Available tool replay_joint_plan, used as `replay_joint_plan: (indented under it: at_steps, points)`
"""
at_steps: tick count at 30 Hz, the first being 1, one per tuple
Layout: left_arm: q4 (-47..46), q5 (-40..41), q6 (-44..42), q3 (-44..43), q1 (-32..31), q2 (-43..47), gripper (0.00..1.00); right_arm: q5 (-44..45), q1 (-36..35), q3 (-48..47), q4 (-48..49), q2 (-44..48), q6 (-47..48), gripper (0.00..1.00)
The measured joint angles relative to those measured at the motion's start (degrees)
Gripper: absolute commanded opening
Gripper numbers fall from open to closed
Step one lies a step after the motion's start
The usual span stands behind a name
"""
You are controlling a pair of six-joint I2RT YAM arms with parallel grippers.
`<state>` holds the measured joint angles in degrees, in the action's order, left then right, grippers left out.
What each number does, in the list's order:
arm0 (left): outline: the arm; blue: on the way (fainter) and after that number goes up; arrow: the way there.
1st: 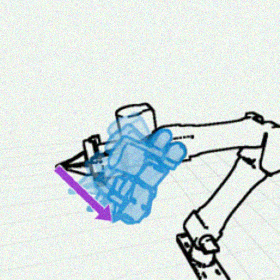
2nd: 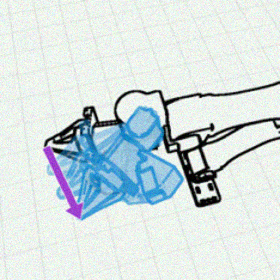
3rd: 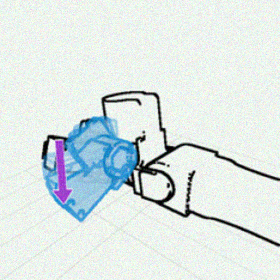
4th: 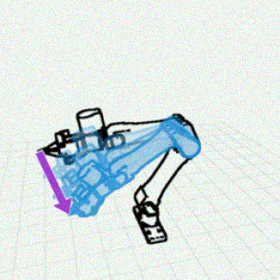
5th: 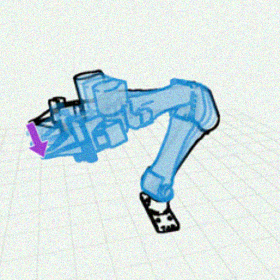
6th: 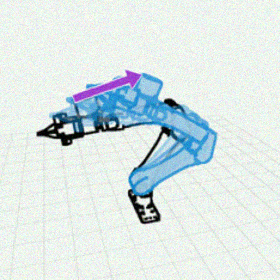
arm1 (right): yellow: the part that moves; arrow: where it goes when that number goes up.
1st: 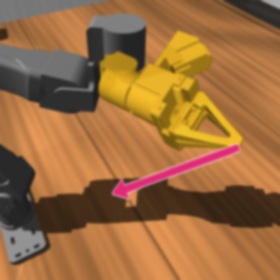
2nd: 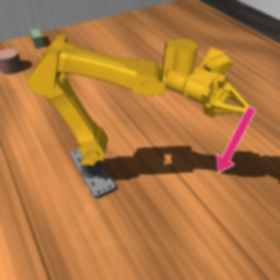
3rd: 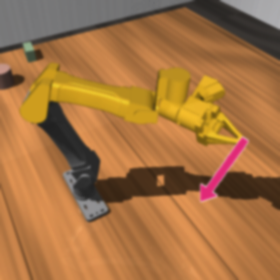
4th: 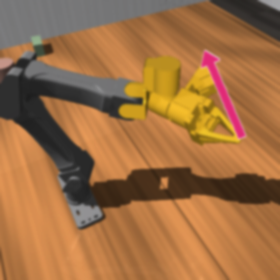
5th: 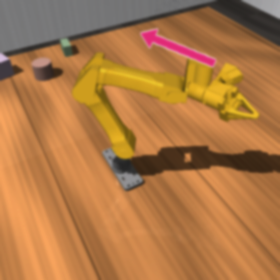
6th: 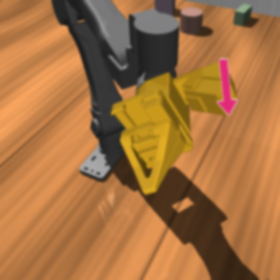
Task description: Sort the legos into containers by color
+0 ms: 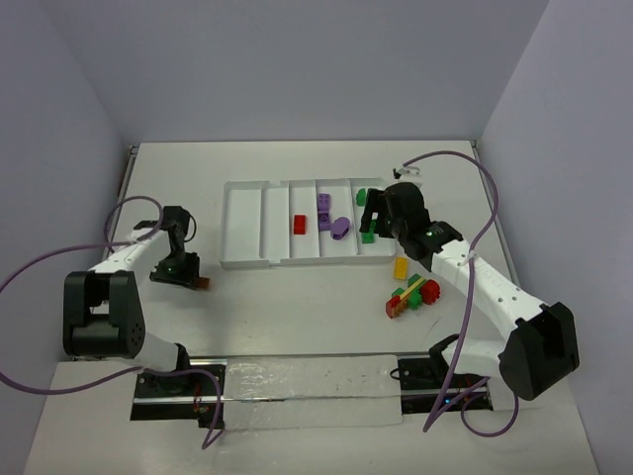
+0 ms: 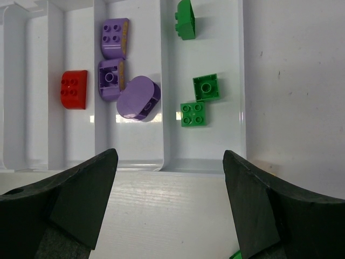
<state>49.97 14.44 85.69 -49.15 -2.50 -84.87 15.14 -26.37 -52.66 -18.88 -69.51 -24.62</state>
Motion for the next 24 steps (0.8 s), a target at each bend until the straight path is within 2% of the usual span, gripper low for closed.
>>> replay_joint_plan:
  at_steps: [6,12,17,20,24]
  points:
    - [-0.3,3.6,-9.7,-5.2,-0.8,8.7,0.00,0.0,0.0,0.6,0.0,0.5,-0.2,0.86]
    - [-10.7,2.1,-28.4,-13.9,-10.6,10.9,0.04,0.0,0.0,0.6,-0.2,0.5,-0.4,0.86]
    - [-13.5,1.1,-39.4,-27.3,-20.9,2.0,0.04,-0.1,0.0,0.6,-1.9,1.2,-1.2,0.87]
    - [-14.0,-0.7,-44.4,-34.6,-23.4,-5.8,0.03,-0.9,0.0,0.7,-3.1,3.4,-1.9,0.87]
    - [-13.8,-3.1,-48.8,-38.7,-24.4,-13.5,0.05,-1.5,0.0,1.5,-4.2,8.9,-2.9,0.87]
